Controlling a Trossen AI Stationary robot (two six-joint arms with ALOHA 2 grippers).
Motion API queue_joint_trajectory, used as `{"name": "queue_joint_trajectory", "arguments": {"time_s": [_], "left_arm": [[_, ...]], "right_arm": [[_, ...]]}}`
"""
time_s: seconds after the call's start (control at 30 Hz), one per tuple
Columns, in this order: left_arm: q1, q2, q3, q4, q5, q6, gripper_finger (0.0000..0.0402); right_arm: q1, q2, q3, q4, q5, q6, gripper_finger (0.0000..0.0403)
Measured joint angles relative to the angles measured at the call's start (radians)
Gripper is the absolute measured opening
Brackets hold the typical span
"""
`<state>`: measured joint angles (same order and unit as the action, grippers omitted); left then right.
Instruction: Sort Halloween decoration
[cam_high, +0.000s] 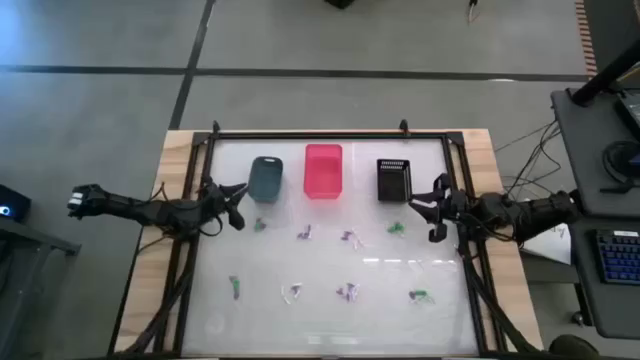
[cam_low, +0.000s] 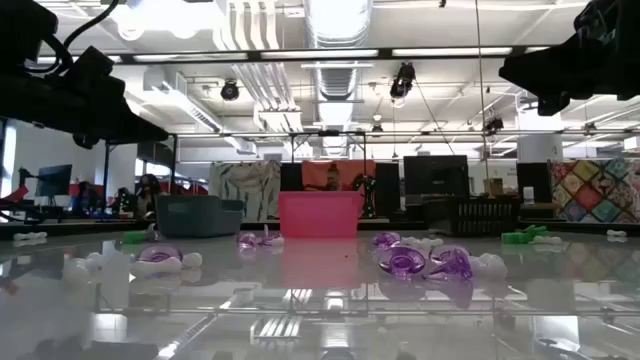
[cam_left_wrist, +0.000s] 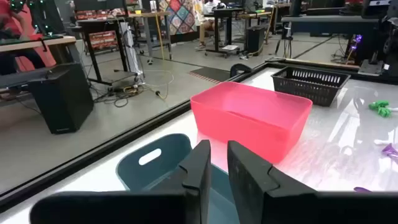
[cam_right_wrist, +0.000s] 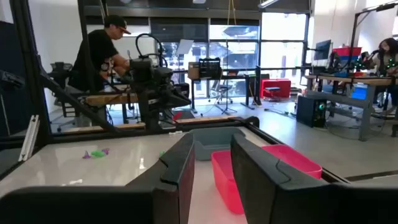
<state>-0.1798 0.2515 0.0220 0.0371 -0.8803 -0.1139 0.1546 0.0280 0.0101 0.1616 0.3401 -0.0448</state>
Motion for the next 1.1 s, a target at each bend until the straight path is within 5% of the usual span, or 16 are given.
{"name": "queue_joint_trajectory", "arguments": {"time_s": [1.1], "left_arm": [[0.0, 0.0, 0.0, 0.0, 0.0, 0.0, 0.0037]], "right_arm": [[0.0, 0.0, 0.0, 0.0, 0.0, 0.0, 0.0095]]}}
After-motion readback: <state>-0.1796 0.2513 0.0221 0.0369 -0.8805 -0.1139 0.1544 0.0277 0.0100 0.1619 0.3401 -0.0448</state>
